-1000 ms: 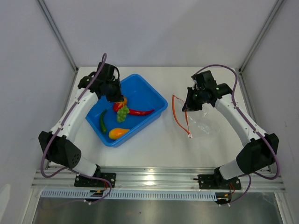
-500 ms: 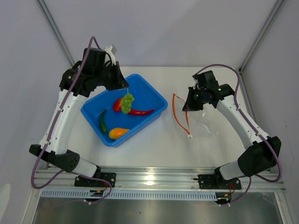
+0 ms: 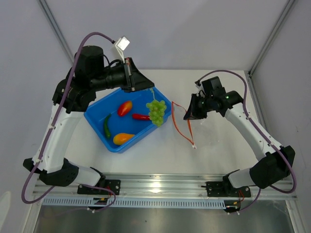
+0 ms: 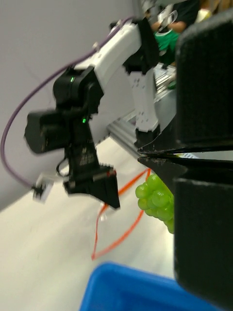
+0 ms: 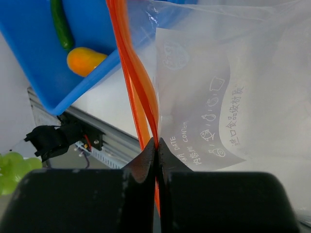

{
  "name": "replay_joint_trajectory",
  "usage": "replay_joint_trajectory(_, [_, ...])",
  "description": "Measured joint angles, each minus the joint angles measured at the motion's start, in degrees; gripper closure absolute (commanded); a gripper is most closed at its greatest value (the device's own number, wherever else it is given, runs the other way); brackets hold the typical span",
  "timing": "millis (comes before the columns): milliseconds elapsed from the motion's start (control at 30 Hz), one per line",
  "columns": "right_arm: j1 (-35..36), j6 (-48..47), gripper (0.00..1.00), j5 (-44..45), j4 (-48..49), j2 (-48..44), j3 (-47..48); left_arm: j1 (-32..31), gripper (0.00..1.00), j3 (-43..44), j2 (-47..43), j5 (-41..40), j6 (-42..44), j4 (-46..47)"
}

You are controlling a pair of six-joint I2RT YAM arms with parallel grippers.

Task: Place the food in the zip-top bag and seal the zipper
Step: Place the fake fruit in the zipper food storage bag.

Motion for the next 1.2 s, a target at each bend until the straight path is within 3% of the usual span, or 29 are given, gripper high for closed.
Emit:
replay_joint_trajectory(200, [0.4,1.6,1.00,-7.6,0.7,-0.1,-0.8,-3.4,0.99,-3.7,-0.8,5.0,-3.0,8.4])
replay_joint_trajectory(567, [1.0,4.1,1.00,-18.8,0.7,-1.5,-0.9,-7.5,1.00,-5.4,-0.8,6.6,-5.8,16.4])
replay_joint_trajectory(1200, [1.1,5.2,1.00,-23.0,-1.4,-7.4,-3.5,-12.7,0.99,-9.9,-0.2,6.6,-7.9,23.8])
